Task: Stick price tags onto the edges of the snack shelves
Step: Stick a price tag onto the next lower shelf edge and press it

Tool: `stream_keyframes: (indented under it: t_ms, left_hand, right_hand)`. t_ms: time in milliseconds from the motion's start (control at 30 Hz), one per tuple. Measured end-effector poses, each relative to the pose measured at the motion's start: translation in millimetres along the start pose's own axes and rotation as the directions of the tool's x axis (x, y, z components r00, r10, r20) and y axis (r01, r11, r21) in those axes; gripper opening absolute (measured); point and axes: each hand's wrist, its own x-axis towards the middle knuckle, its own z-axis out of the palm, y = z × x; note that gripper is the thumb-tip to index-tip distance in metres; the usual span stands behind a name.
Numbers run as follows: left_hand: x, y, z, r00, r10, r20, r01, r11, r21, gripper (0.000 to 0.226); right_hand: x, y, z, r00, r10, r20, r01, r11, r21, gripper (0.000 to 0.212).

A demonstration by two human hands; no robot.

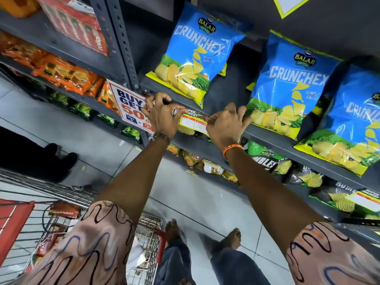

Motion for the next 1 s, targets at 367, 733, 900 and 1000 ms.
stream_keyframes:
  t_ms: [367,733,900,1000]
  left_hand:
    - [1,-9,6,0.985,0.149,-0.088,-0.156,0.985,-0.072,0.033]
    - [5,-6,5,0.985,0.163,-0.055,-0.167,0.984,-0.067,0.034]
    - [10,-2,3,0.99,0.084,-0.113,-0.095,0.991,-0.091,0.041]
    - [14,-4,2,0.989,0.127,-0.079,-0.13,0.991,-0.041,0.044]
  right_hand:
    - [-14,14,17,0.991,0.024,-0.133,-0.022,1.0,0.02,0.018]
    - [-11,13,16,0.989,0.067,-0.129,-0.069,0.998,-0.01,0.023]
    - [-12,10,12,0.984,0.07,-0.161,-0.071,0.997,-0.005,0.023]
    - [-12,11,9,0.985,0.068,-0.159,-0.076,0.996,-0.046,0.025]
